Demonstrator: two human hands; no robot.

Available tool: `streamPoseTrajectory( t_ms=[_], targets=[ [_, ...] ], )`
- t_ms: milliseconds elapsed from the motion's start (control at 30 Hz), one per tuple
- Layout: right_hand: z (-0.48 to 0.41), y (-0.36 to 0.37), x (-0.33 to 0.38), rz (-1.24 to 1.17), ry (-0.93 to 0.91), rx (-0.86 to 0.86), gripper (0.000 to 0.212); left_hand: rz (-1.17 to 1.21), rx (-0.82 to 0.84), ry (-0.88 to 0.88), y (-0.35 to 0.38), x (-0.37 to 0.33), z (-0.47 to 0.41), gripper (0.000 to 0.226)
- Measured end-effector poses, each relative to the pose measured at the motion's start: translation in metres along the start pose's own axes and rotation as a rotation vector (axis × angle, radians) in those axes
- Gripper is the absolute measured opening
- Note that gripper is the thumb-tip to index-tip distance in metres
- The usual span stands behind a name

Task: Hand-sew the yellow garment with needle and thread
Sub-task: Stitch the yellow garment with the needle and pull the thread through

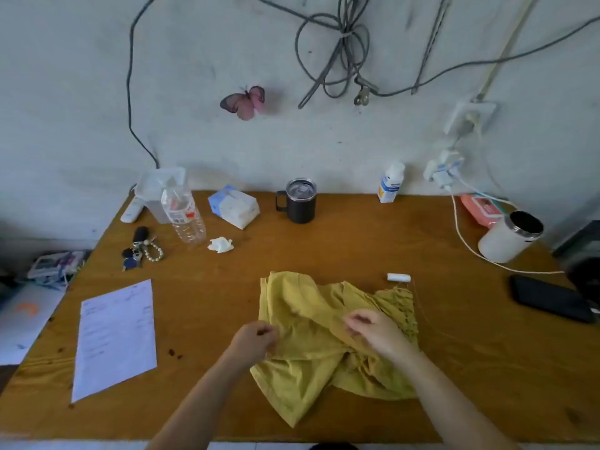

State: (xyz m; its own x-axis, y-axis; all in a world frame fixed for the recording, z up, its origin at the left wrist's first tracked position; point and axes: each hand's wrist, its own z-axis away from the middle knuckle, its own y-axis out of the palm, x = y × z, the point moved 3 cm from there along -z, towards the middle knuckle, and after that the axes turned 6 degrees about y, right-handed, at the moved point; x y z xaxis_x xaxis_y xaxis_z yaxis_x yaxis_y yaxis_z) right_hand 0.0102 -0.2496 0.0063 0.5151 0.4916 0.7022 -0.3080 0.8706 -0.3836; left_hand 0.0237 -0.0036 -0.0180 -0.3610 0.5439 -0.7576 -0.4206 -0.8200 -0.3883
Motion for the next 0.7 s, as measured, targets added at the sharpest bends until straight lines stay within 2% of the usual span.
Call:
streamPoseTrajectory(
  t_ms=[133, 333, 400, 500, 600, 700],
  targets=[
    [-0.044, -0.031, 0.023, 0.043, -0.027, -0.067, 0.016, 0.100, -0.178, -0.072, -0.012, -0.016, -0.038, 0.016],
    [-0.109, -0.047, 0.034, 0.359, -0.093, -0.252, 0.021, -0.004, -0.444, -0.229, -0.024, -0.015, -0.080, 0.012],
    [-0.125, -0.044, 0.032, 0.493, 0.007, -0.213, 0.033, 0.044, -0.424, -0.321, -0.022, -0.011, -0.092, 0.016],
    [-0.146, -0.031, 0.021, 0.639, 0.198, -0.054, 0.052, 0.211, -0.339, -0.446, -0.019, -0.007, -0.110, 0.039],
    [-0.156, -0.023, 0.015, 0.567, 0.254, 0.018, 0.054, 0.365, -0.303, -0.528, -0.021, -0.013, -0.124, 0.061],
    [-0.159, -0.021, 0.016, 0.405, 0.230, 0.047, 0.044, 0.442, -0.327, -0.529, -0.025, -0.018, -0.129, 0.060]
  ],
)
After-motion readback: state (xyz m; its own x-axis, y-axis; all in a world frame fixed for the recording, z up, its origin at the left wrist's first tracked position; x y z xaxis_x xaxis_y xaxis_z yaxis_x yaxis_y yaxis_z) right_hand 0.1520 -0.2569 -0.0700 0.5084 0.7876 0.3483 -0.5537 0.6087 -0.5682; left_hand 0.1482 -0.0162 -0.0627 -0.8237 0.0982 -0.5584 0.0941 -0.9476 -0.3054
